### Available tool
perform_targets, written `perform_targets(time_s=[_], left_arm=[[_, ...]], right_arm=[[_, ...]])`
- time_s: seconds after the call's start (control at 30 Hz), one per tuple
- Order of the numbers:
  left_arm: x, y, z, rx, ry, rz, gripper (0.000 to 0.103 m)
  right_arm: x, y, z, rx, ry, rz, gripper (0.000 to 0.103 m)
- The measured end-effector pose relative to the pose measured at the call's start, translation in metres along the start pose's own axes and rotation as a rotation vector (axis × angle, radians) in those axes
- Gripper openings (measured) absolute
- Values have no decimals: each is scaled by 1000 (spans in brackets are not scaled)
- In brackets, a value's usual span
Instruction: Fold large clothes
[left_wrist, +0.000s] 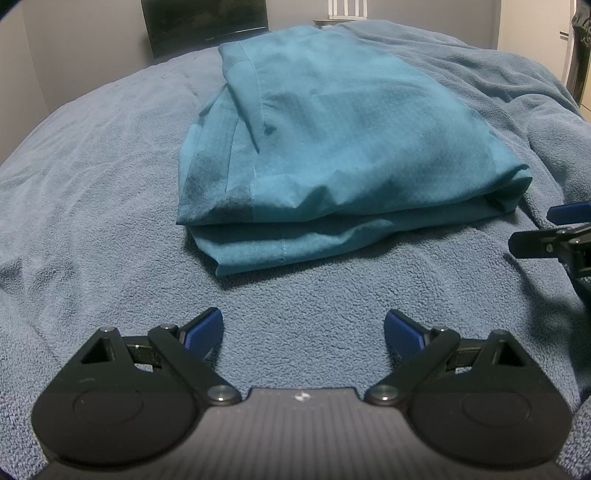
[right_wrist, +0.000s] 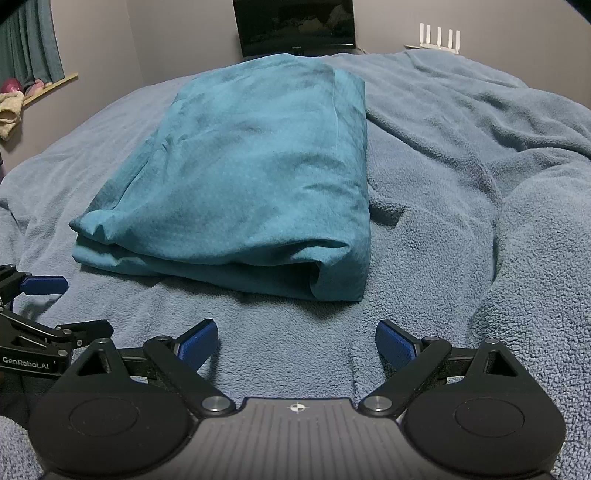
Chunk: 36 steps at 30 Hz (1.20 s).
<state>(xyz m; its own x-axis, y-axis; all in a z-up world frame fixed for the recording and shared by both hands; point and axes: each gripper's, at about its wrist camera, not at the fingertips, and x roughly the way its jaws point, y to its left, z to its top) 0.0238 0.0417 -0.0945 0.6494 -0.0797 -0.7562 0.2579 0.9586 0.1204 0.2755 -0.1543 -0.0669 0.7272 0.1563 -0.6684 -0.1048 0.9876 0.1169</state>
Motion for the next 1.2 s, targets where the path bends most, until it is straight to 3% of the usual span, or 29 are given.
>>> perform_targets(time_s=[1.2], left_arm=[[0,-2,-1,6,7,-8,96]], right_arm=[[0,-3,-2,3,4,1,95]])
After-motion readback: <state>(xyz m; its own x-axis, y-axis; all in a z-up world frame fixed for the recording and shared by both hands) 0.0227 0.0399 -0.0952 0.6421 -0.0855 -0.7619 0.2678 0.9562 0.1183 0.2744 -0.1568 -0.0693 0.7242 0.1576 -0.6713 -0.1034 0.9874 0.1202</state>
